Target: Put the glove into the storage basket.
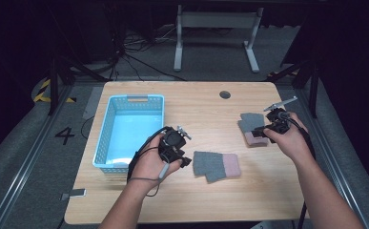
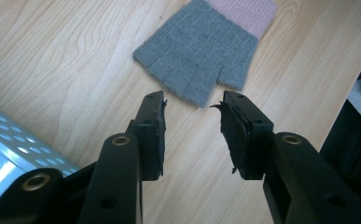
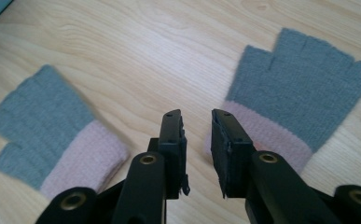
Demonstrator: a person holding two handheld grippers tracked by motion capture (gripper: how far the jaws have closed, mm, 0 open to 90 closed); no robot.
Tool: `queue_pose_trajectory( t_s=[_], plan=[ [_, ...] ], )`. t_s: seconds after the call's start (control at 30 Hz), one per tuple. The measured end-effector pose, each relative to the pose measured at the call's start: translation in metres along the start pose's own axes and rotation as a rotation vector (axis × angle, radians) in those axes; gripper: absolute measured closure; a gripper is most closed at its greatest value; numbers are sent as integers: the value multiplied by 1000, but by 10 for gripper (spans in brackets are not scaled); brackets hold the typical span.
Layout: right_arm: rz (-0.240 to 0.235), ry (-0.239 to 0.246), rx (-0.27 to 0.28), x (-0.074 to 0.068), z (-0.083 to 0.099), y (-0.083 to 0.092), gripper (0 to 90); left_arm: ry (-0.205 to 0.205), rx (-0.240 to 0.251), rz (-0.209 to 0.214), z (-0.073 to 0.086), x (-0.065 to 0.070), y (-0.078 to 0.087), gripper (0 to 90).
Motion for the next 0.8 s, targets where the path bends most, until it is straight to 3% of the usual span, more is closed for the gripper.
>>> queue_pose_trajectory(
  t_s=[0.8],
  plan=[
    [70, -123, -48, 36, 3, -50, 576, 10, 7, -1, 2, -1, 2, 596]
  ],
)
Point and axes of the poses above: each handheld gripper's, and its own axes: y roughly backward along the jaws, z roughly out of its underside, x roughly to its right, the point moved 3 cm from there along -y, roughly forward along the jaws, and after that the axes turned 7 degrees about z, right-handed, at the moved point
